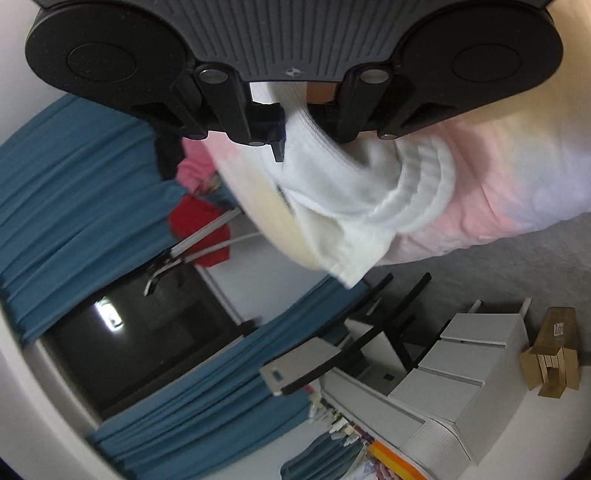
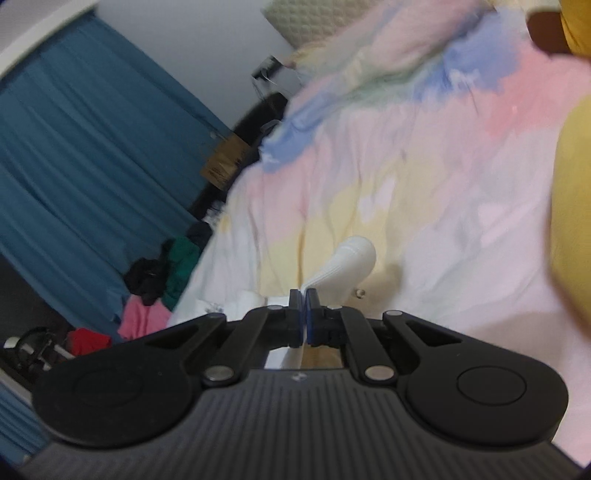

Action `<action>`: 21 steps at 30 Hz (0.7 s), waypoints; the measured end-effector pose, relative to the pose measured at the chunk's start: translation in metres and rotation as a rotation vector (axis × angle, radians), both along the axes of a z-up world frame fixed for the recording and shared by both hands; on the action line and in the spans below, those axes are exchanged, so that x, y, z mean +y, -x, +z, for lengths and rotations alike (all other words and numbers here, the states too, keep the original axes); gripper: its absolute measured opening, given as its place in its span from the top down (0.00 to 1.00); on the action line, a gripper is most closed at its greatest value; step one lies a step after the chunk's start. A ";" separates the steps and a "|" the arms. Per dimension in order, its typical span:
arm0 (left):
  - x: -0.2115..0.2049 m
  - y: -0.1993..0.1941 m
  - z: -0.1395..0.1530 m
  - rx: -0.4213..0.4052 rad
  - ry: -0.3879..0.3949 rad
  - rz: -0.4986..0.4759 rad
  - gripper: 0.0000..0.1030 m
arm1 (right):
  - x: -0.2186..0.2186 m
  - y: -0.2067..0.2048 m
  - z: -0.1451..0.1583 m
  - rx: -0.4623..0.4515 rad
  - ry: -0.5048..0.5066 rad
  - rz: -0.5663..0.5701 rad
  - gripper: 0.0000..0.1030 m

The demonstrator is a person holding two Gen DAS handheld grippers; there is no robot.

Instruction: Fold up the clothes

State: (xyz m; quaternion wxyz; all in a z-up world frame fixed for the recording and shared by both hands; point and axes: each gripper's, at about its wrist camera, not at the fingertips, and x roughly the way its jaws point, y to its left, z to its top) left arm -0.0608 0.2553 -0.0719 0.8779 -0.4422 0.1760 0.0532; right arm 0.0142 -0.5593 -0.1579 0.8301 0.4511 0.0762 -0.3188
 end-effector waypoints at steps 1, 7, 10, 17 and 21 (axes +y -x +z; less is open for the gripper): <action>0.000 0.003 0.005 -0.003 0.006 0.002 0.93 | -0.001 0.003 0.006 -0.010 0.009 0.005 0.95; 0.002 -0.018 0.041 0.022 -0.038 -0.027 0.93 | 0.000 -0.028 0.038 0.009 0.099 0.062 0.95; 0.001 -0.060 0.057 0.030 -0.058 -0.035 0.93 | 0.003 -0.068 0.055 0.033 0.171 0.093 0.95; -0.011 -0.211 0.055 0.090 -0.131 -0.029 0.92 | 0.007 -0.234 0.067 0.151 0.257 0.151 0.95; -0.012 -0.310 0.027 0.186 -0.183 -0.037 0.91 | 0.009 -0.327 0.042 0.230 0.281 0.184 0.95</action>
